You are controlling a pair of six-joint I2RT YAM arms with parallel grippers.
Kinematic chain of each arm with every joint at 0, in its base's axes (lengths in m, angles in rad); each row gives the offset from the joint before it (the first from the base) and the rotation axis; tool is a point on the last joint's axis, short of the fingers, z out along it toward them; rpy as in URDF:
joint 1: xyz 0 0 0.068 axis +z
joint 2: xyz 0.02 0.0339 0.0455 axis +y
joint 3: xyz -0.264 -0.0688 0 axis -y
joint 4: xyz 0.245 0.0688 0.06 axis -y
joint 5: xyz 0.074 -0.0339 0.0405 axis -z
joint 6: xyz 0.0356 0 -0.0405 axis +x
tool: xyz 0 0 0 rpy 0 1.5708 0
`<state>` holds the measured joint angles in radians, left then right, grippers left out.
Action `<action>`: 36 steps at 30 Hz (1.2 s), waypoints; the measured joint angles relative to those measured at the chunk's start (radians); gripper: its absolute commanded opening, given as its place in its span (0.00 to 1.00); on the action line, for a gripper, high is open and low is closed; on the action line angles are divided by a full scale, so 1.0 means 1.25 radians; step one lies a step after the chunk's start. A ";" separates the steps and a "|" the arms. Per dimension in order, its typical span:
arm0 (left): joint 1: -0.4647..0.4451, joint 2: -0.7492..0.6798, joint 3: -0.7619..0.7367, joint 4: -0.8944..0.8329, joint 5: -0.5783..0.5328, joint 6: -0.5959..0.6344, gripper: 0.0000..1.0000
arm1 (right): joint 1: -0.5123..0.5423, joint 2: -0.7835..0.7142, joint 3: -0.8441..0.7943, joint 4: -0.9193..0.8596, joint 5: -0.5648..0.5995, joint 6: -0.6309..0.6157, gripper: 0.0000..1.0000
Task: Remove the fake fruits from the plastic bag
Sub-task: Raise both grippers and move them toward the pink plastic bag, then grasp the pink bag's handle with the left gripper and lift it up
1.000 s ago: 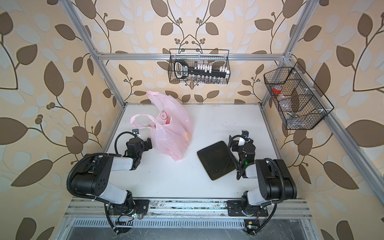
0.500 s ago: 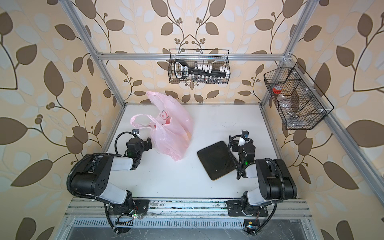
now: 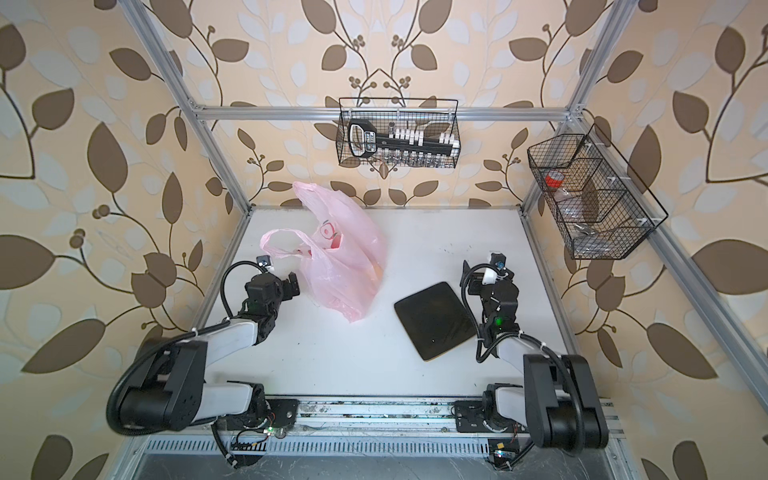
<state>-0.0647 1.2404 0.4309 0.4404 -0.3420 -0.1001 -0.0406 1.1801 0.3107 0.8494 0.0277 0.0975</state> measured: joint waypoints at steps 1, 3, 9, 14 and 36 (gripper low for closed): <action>0.000 -0.030 0.018 -0.035 -0.010 -0.010 0.99 | 0.000 -0.025 0.009 -0.018 -0.001 0.008 1.00; 0.000 -0.095 0.055 -0.117 -0.037 -0.038 0.99 | 0.000 -0.083 0.032 -0.071 -0.002 0.031 1.00; 0.000 -0.253 0.174 -0.434 -0.137 -0.199 0.99 | 0.000 -0.207 0.105 -0.255 -0.039 0.100 1.00; 0.000 -0.359 0.315 -0.714 -0.143 -0.325 0.99 | 0.000 -0.283 0.159 -0.429 -0.102 0.168 1.00; 0.000 -0.392 0.673 -1.171 0.492 -0.601 0.99 | 0.085 -0.298 0.259 -0.799 -0.310 0.349 0.99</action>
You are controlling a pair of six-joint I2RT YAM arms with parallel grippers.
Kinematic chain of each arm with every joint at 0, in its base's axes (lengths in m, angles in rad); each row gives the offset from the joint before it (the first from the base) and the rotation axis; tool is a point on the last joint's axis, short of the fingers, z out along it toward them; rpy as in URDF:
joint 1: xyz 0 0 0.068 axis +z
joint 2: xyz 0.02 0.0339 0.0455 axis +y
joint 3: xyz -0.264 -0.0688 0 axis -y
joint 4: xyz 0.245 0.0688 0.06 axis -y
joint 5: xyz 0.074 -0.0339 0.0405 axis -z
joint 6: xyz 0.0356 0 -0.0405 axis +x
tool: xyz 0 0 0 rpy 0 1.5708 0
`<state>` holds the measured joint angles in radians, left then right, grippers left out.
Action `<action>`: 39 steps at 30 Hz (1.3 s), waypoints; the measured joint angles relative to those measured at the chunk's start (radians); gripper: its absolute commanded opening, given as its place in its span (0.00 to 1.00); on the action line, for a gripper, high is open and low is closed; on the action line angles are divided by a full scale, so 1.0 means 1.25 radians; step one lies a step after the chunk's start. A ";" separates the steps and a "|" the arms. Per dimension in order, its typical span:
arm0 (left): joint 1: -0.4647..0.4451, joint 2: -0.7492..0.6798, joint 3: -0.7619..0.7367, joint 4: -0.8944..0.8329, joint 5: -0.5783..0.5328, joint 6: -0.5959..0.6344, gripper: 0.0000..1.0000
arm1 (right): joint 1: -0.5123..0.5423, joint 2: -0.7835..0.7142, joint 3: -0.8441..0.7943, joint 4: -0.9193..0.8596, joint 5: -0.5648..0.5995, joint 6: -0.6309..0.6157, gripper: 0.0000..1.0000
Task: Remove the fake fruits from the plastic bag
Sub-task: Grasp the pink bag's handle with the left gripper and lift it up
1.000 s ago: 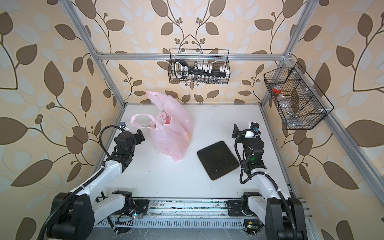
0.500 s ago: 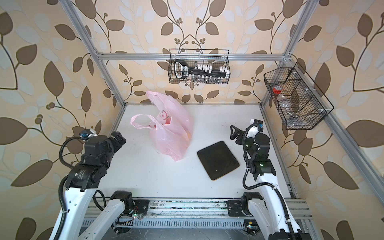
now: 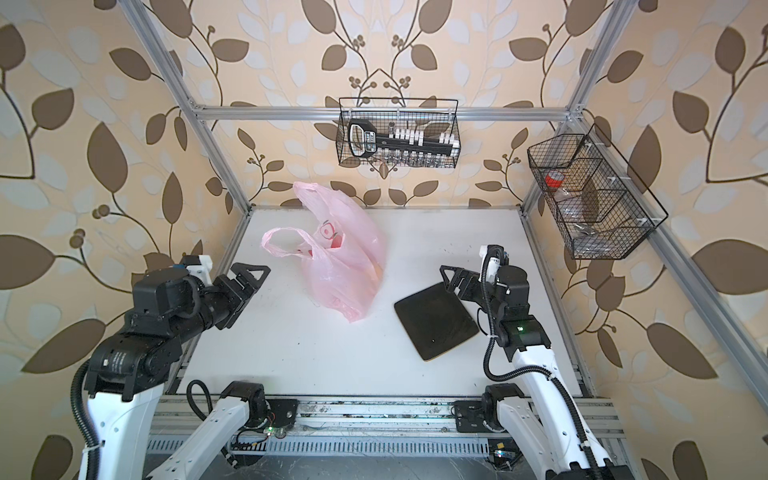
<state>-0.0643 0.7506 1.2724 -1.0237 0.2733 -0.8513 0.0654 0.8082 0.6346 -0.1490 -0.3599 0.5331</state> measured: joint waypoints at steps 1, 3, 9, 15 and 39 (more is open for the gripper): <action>0.000 0.016 0.001 0.006 0.019 -0.005 0.99 | 0.000 0.002 0.004 0.000 0.001 0.001 0.99; 0.000 0.045 0.001 0.023 0.054 -0.016 0.99 | 0.000 0.004 0.011 0.001 0.001 0.002 0.99; -0.007 0.150 0.031 0.111 0.111 -0.037 0.97 | 0.000 0.005 0.013 0.002 0.010 0.001 0.99; -0.034 0.272 0.107 0.188 0.111 -0.028 0.90 | 0.000 0.004 0.013 0.001 0.027 -0.008 0.99; -0.056 0.499 0.162 0.323 0.003 0.010 0.00 | 0.000 -0.025 0.031 -0.055 0.040 -0.047 0.99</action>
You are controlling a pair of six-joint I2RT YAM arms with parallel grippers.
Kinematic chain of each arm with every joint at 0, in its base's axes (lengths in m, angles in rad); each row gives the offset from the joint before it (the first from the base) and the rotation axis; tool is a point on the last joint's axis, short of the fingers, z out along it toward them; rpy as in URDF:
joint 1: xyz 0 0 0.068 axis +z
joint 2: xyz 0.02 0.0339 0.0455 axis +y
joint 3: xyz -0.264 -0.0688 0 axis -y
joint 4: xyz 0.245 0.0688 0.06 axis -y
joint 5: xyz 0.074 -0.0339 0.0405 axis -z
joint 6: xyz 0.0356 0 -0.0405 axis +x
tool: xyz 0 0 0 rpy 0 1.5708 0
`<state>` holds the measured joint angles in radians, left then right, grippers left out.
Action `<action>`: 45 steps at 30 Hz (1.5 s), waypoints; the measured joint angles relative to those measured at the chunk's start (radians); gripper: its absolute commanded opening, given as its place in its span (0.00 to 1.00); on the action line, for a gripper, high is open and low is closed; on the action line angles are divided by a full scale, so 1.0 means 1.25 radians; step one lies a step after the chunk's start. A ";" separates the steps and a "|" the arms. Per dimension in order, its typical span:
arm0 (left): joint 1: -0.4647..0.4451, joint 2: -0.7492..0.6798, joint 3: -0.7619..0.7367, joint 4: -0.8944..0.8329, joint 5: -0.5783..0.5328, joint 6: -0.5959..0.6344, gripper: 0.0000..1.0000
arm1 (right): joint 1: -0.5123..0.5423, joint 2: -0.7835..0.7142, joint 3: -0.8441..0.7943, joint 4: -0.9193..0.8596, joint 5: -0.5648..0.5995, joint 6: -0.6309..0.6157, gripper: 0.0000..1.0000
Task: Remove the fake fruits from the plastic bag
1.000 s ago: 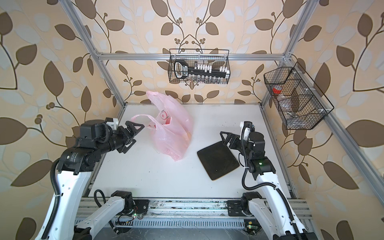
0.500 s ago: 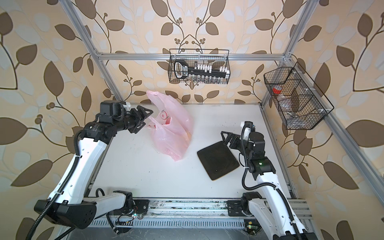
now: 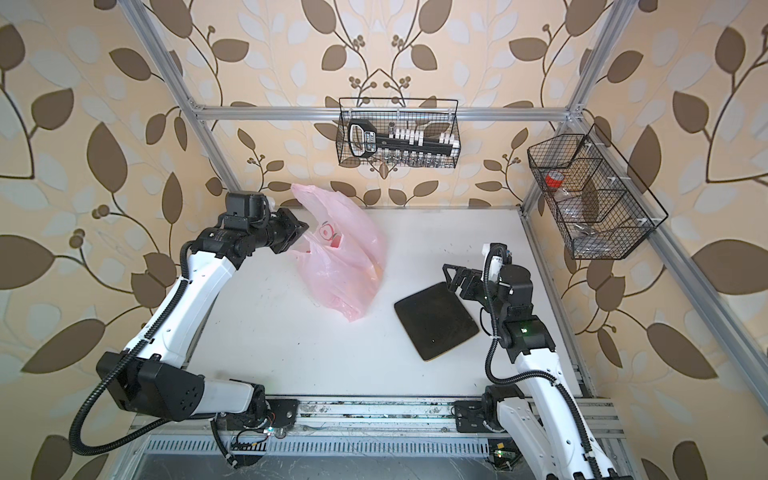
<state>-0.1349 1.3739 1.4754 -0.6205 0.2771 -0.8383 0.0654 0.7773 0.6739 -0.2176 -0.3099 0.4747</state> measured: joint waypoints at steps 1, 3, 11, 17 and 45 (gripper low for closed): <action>0.005 0.000 0.014 -0.004 -0.001 0.009 0.00 | 0.000 0.000 0.001 -0.003 0.000 -0.002 0.99; 0.023 0.002 0.046 -0.010 -0.002 0.032 0.00 | 0.000 0.003 0.005 -0.009 0.000 -0.005 0.99; 0.135 0.190 0.349 -0.038 0.086 0.100 0.00 | 0.000 0.032 0.049 -0.014 0.000 -0.007 0.99; 0.141 0.403 0.581 -0.073 0.174 0.133 0.00 | 0.000 0.032 0.052 -0.016 0.002 -0.012 0.98; -0.166 -0.213 -0.289 0.001 0.281 0.226 0.00 | 0.000 0.064 0.014 -0.038 0.006 -0.055 0.98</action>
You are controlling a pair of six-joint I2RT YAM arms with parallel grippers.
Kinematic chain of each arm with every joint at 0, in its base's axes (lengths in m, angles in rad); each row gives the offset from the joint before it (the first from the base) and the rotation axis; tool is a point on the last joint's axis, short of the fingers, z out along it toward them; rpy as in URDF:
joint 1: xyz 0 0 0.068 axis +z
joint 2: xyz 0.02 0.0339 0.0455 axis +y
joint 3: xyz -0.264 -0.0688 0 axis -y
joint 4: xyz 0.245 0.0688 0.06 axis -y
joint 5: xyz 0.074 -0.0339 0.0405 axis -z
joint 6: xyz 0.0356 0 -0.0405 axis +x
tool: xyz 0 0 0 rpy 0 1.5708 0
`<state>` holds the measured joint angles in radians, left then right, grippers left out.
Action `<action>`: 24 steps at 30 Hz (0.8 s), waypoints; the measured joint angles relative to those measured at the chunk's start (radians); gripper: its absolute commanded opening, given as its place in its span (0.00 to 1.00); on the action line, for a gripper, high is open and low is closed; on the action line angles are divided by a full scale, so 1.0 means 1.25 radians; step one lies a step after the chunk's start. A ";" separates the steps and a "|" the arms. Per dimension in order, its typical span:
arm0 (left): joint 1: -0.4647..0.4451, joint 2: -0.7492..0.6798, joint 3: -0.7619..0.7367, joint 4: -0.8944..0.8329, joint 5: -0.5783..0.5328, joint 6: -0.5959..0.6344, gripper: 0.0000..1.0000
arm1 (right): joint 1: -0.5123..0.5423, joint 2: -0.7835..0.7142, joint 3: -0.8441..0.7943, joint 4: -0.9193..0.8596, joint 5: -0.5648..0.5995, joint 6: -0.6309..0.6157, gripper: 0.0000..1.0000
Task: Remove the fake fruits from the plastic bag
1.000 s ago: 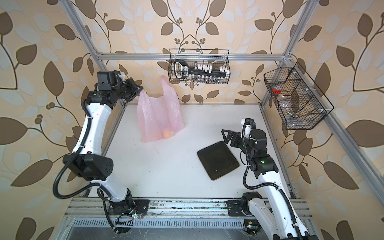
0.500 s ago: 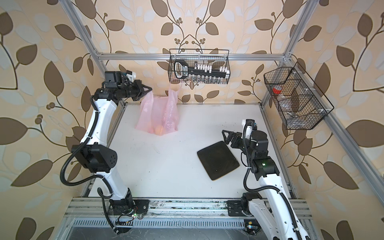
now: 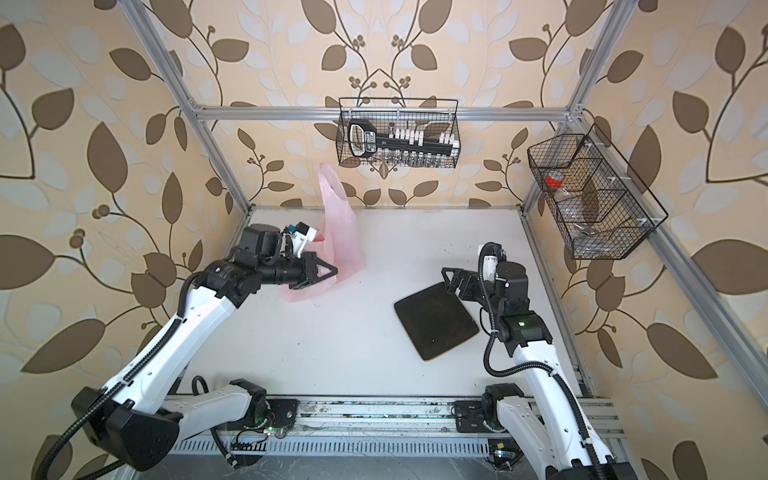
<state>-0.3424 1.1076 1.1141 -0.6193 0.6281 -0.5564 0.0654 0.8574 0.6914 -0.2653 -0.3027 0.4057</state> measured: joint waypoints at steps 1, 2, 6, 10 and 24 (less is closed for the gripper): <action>-0.008 -0.018 -0.033 0.007 -0.006 -0.006 0.00 | 0.000 0.012 0.005 -0.006 0.000 -0.004 0.96; -0.013 -0.028 -0.056 0.010 -0.008 -0.012 0.00 | 0.000 0.023 0.013 -0.011 0.000 -0.006 0.93; -0.036 -0.047 -0.153 0.015 -0.026 -0.044 0.00 | 0.022 0.064 0.068 -0.034 0.001 -0.020 0.90; -0.042 -0.059 -0.206 0.013 -0.036 -0.061 0.00 | 0.100 0.102 0.155 -0.052 0.027 -0.043 0.91; -0.046 -0.103 -0.215 0.018 -0.052 -0.067 0.00 | 0.488 0.455 0.522 -0.086 0.144 -0.208 0.99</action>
<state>-0.4004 0.9791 0.8455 -0.5968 0.5636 -0.6395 0.6758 1.4265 1.3441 -0.3725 -0.1226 0.1455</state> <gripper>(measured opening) 0.048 0.995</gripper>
